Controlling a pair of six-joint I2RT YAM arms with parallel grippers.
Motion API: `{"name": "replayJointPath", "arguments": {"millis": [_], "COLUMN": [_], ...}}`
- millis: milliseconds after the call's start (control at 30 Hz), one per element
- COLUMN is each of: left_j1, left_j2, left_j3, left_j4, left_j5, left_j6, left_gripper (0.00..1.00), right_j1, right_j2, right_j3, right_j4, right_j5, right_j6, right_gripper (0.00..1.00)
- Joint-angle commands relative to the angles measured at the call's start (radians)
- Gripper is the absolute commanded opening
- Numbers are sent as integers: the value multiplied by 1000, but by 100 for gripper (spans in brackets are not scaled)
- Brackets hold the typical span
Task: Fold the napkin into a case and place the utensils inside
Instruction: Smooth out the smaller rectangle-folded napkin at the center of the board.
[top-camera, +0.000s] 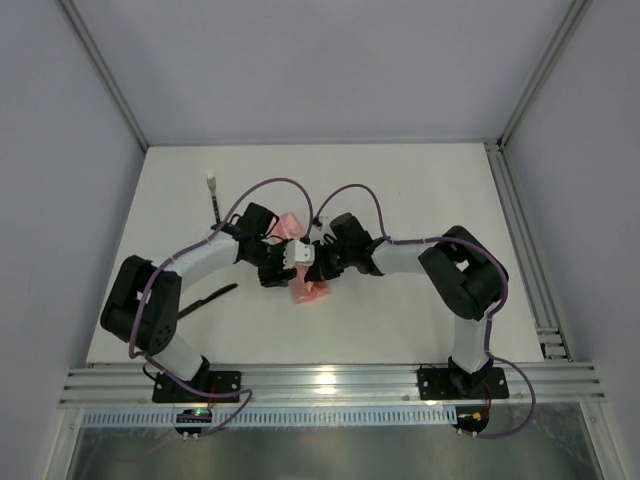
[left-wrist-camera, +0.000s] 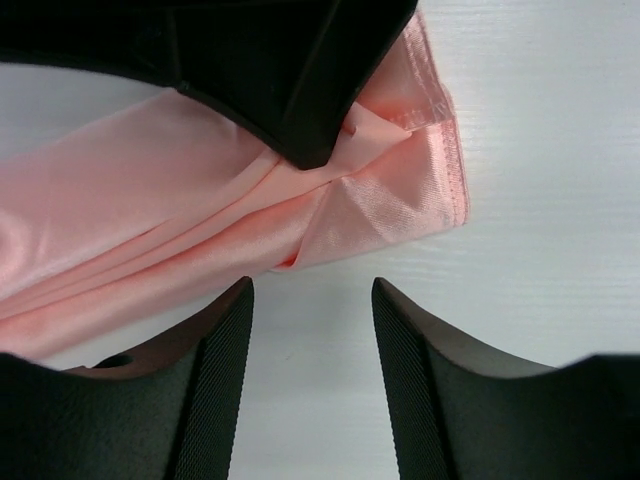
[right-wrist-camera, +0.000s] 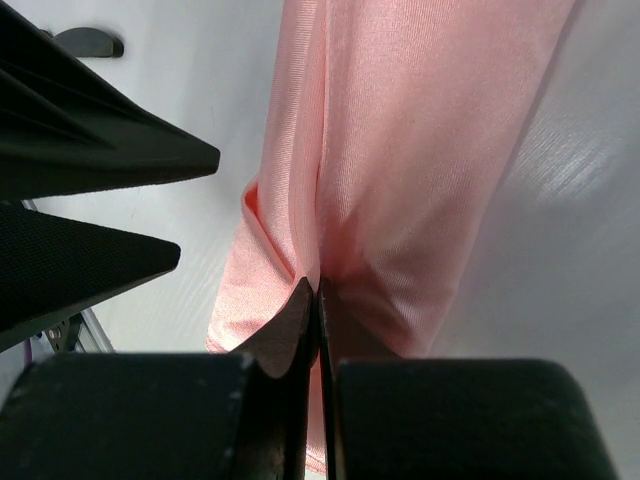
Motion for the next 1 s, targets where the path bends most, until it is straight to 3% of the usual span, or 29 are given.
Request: {"name": "replayJointPath", "arguments": {"millis": [0,300,833,900,967], "left_j1": [-7,-33,-61,-59,-61], "left_j2": [16,116,213,228,245], "left_j3": [104,159,208,231,247], "left_j4": [-82,-187,-210,-245,-264], "left_j5": [46,18,14,23,26], "left_j6": [158,236,147,141,136], "left_gripper": [52,50,46,43,33], "right_j1": [0,7,14,17,20], "right_j2": [10,5,18,21,25], "right_j3": [-7,-7,22,36,54], "right_j4": [25,20,17,9,6], "right_j5": [45,63,56,56,54], "right_j6": [11,8,8,8,10], "right_gripper": [4,4,4,4,4]}}
